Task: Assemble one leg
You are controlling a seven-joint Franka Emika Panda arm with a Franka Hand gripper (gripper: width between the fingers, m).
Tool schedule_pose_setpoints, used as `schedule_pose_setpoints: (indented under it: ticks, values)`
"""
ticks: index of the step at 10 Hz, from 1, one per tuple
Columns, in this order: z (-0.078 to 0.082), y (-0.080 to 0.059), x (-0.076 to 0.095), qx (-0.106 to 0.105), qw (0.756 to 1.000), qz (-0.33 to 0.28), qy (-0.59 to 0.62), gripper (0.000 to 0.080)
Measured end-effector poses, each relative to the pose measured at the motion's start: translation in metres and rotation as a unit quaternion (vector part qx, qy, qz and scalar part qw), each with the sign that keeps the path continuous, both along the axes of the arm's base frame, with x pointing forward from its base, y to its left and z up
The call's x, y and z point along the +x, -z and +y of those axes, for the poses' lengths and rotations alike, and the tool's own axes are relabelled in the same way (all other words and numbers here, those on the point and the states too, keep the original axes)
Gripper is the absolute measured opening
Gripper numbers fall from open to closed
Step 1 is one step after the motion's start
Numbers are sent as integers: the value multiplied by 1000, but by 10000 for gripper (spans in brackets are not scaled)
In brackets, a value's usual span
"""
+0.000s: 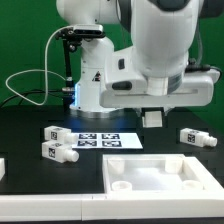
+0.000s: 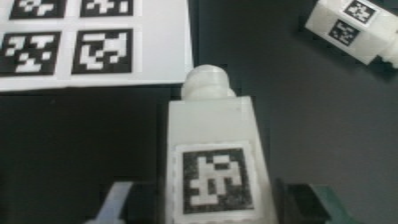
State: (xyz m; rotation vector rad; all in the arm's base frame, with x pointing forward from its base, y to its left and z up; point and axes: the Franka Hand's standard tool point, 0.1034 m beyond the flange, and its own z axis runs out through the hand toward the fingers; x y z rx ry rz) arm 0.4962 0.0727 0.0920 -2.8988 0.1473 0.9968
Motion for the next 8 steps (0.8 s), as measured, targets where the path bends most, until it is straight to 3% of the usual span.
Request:
schedule_pose_setpoints:
  ticks: [3,4,6,7,8]
  values:
    - [3,1,3,-5,996,-90,4,285]
    - [8,-4,19,0,993,-120,-6,285]
    - [11,-35,71,16,980,-191,-44,285]
    - [14,-40,89,18,970,-236,-51,285]
    - [13,-38,90,15,960,-277,-47,285]
